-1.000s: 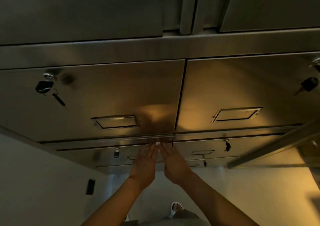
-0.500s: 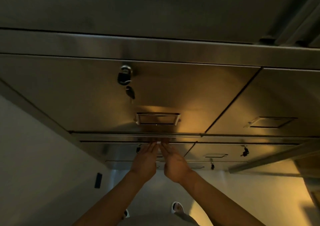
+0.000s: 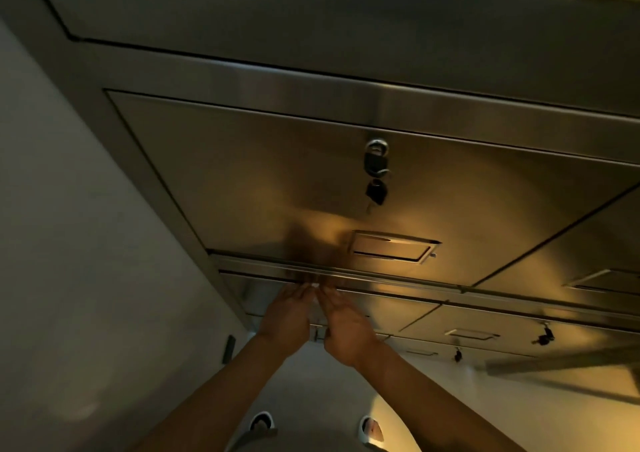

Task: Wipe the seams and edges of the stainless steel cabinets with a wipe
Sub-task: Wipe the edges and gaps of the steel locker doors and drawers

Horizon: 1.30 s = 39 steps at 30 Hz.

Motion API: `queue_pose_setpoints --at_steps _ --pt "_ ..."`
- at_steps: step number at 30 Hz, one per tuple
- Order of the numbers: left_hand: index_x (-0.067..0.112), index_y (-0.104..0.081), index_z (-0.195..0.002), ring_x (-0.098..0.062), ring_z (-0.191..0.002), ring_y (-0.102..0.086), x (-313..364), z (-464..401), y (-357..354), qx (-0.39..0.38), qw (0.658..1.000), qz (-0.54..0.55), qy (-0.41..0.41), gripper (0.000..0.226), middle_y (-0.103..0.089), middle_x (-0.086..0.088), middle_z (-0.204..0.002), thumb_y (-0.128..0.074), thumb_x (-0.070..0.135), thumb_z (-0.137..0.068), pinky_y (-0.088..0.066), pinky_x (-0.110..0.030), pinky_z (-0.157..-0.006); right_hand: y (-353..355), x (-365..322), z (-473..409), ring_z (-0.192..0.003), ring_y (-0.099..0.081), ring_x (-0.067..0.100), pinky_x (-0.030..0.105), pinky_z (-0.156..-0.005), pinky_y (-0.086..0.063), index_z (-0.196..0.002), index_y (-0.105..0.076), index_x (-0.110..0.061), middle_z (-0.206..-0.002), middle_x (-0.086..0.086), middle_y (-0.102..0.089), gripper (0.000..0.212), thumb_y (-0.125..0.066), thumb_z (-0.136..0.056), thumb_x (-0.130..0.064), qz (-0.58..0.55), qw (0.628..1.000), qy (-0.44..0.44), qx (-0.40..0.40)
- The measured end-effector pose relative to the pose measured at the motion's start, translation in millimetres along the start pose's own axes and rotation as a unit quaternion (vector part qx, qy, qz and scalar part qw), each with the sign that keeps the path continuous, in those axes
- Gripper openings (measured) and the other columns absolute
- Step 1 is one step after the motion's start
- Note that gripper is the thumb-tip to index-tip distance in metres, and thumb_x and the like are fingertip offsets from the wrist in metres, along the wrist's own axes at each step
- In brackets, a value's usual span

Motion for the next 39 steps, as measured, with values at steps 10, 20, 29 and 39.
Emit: queue_pose_setpoints --at_steps 10,20,29,39 --pt "-0.002 -0.047 -0.150 -0.042 -0.135 -0.055 -51.5 31.3 38.6 0.061 0.997 -0.002 0.048 0.077 -0.053 -0.024 -0.149 -0.065 -0.013 -0.075 -0.045 -0.060 -0.112 -33.2 -59.6 -48.3 -0.155 -0.026 0.033 0.033 -0.128 -0.006 -0.161 -0.026 -0.005 -0.166 0.017 -0.028 0.092 -0.060 -0.075 -0.005 -0.014 0.999 0.032 -0.023" --pt "-0.008 -0.043 -0.149 -0.042 -0.140 -0.049 -98.0 53.1 71.8 0.095 0.982 0.025 0.162 0.083 -0.047 -0.028 -0.152 -0.074 -0.007 -0.072 -0.020 -0.040 -0.120 -58.1 -124.7 -94.9 -0.146 -0.040 0.043 0.046 -0.123 -0.009 -0.153 -0.037 0.007 -0.157 0.028 -0.040 0.080 -0.067 -0.081 -0.013 -0.013 0.996 0.090 -0.013" --pt "-0.013 -0.047 -0.145 -0.051 -0.129 -0.056 -111.2 55.9 73.3 0.088 0.982 0.040 0.162 0.086 -0.054 -0.033 -0.143 -0.073 -0.012 -0.063 -0.034 -0.052 -0.115 -66.9 -129.5 -102.8 -0.139 -0.049 0.046 0.054 -0.119 -0.018 -0.148 -0.044 0.010 -0.150 0.029 -0.048 0.076 -0.061 -0.081 -0.020 -0.019 0.994 0.105 -0.011" --pt "-0.015 -0.048 -0.143 -0.050 -0.134 -0.053 -77.6 39.3 47.5 0.068 0.993 -0.001 0.101 0.089 -0.054 -0.033 -0.144 -0.078 -0.004 -0.061 -0.034 -0.059 -0.115 -38.6 -93.5 -80.6 -0.154 -0.027 0.028 0.037 -0.129 -0.012 -0.161 -0.028 -0.005 -0.166 0.013 -0.030 0.085 -0.065 -0.085 -0.004 -0.003 0.996 0.079 -0.035"
Point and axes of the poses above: each hand's wrist, its own z-axis away from the middle knuckle, its own y-axis out of the back of the hand, x = y × z, the point moved 5 cm from there along -z, towards the middle knuckle
